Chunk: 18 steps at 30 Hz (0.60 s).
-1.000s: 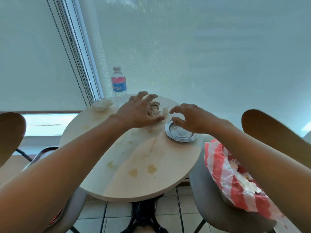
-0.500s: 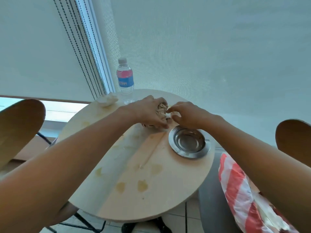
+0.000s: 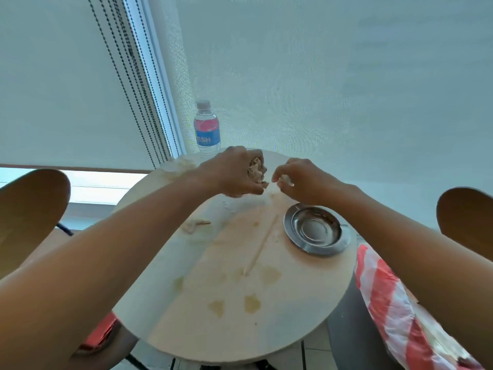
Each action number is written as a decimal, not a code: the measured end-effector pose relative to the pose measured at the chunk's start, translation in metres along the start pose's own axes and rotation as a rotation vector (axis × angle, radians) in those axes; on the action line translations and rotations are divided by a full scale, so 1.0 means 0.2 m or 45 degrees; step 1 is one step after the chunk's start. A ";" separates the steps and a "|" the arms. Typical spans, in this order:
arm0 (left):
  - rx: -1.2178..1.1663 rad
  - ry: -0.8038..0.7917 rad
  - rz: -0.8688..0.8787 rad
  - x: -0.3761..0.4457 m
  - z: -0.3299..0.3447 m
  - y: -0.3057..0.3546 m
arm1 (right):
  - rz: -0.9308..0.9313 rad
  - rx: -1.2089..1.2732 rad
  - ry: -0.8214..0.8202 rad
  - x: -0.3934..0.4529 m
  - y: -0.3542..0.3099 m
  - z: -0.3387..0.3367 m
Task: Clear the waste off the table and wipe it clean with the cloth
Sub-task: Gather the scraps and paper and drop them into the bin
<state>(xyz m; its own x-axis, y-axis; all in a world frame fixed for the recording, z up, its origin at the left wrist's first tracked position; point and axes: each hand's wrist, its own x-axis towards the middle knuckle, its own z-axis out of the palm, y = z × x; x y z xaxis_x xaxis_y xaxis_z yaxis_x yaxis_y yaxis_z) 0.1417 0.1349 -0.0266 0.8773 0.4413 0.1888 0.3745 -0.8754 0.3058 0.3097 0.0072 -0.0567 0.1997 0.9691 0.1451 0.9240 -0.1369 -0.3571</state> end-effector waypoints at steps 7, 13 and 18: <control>-0.083 0.057 0.081 -0.12 -0.16 -0.12 | -0.075 0.005 0.052 -0.05 -0.21 -0.02; -0.108 0.079 0.149 -0.30 -0.25 -0.20 | -0.118 -0.006 0.016 -0.12 -0.43 0.00; -0.068 0.117 0.259 -0.44 -0.27 -0.25 | -0.144 -0.074 -0.001 -0.23 -0.57 0.01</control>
<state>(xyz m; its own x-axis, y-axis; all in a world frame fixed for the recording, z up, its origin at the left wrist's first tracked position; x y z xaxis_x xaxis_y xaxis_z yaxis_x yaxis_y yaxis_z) 0.0295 0.1500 -0.0090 0.9011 0.2752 0.3351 0.1741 -0.9374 0.3015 0.1958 -0.0207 -0.0240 0.0927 0.9791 0.1811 0.9579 -0.0381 -0.2847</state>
